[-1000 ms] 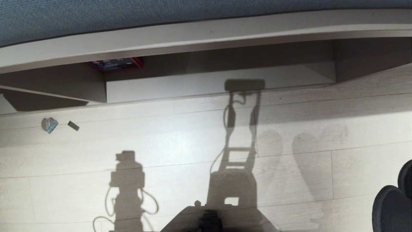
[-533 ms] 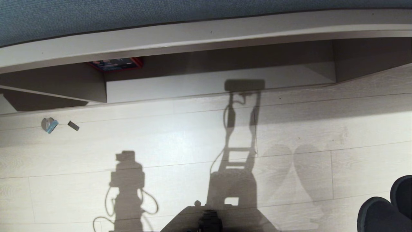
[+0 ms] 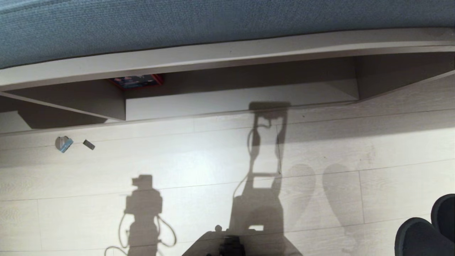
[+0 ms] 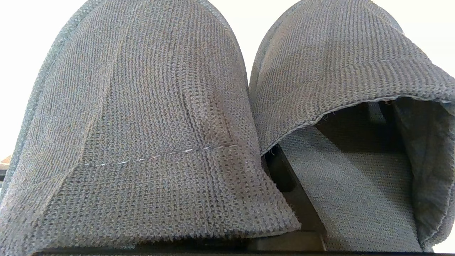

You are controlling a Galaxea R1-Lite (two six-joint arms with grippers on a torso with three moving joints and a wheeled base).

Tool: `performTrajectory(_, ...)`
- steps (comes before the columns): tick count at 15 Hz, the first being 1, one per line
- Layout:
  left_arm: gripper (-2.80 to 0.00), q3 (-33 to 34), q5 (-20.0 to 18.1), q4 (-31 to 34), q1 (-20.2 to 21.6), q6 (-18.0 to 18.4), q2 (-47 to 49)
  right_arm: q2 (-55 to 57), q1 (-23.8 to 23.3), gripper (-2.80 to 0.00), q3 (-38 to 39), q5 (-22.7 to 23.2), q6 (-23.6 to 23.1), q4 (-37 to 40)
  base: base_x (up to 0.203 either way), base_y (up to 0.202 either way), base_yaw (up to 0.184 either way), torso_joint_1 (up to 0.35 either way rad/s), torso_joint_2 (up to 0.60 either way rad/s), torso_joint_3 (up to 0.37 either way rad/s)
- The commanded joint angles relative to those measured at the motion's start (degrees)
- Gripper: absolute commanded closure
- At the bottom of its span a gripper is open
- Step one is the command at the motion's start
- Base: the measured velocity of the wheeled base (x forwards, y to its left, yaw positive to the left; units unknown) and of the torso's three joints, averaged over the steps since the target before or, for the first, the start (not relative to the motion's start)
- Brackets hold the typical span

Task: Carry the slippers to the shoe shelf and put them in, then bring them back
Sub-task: Place the slippers on the floor

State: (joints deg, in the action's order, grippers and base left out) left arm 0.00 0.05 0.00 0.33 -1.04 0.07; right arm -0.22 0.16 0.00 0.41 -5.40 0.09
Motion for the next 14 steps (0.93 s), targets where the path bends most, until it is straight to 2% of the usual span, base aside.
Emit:
performTrajectory(1, 0.0, 0.0, 0.0, 0.0, 0.1, 0.0, 0.0, 0.3, 0.0, 0.0, 0.0, 0.0, 0.0, 0.0, 0.0, 0.0, 0.0, 0.002, 0.0, 0.201)
performTrajectory(14, 0.0, 0.0, 0.0, 0.0, 0.1, 0.0, 0.0, 0.3, 0.0, 0.0, 0.0, 0.0, 0.1, 0.0, 0.0, 0.0, 0.0, 0.003, 0.0, 0.206)
